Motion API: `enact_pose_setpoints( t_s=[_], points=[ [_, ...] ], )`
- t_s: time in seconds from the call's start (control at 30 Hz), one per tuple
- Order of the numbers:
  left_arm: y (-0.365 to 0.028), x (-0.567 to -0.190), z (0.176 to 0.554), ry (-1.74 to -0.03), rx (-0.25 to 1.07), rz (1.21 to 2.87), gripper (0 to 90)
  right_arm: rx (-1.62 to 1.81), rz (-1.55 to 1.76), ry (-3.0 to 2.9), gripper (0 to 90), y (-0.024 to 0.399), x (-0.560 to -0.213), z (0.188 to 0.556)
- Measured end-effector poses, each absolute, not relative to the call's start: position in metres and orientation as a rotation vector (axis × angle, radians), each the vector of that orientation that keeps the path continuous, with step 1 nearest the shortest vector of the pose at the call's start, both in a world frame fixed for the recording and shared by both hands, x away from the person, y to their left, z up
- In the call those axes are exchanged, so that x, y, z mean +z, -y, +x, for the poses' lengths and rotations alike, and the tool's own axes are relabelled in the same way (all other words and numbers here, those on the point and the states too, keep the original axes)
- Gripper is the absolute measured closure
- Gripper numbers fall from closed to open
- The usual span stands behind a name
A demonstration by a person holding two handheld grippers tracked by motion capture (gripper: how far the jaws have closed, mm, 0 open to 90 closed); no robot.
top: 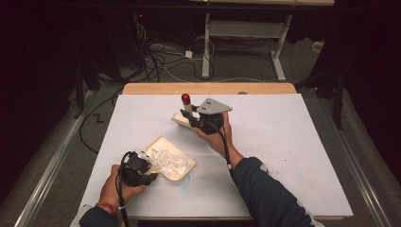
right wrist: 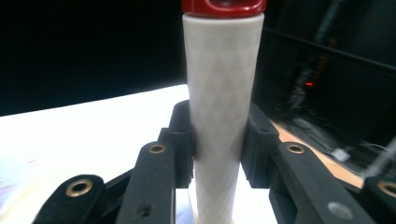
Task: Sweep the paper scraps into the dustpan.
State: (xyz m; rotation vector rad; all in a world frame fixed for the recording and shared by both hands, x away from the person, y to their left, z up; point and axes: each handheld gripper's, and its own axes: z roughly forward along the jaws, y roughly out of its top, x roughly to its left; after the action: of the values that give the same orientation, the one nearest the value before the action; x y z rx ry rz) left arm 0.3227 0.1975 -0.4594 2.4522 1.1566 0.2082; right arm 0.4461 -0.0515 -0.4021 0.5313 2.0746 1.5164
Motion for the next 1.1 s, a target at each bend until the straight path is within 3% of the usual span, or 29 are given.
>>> enact_pose_setpoints(
  t_s=[0.5, 1.1],
  points=[
    [-0.196, -0.459, 0.323, -1.161, 0.212, 2.458, 63.2, 1.648, 0.369, -2.191, 70.3, 0.031, -0.396, 0.378],
    [-0.197, -0.459, 0.323, -1.162, 0.217, 2.459, 63.2, 1.647, 0.415, -2.039, 70.3, 0.063, -0.366, 0.356]
  ],
)
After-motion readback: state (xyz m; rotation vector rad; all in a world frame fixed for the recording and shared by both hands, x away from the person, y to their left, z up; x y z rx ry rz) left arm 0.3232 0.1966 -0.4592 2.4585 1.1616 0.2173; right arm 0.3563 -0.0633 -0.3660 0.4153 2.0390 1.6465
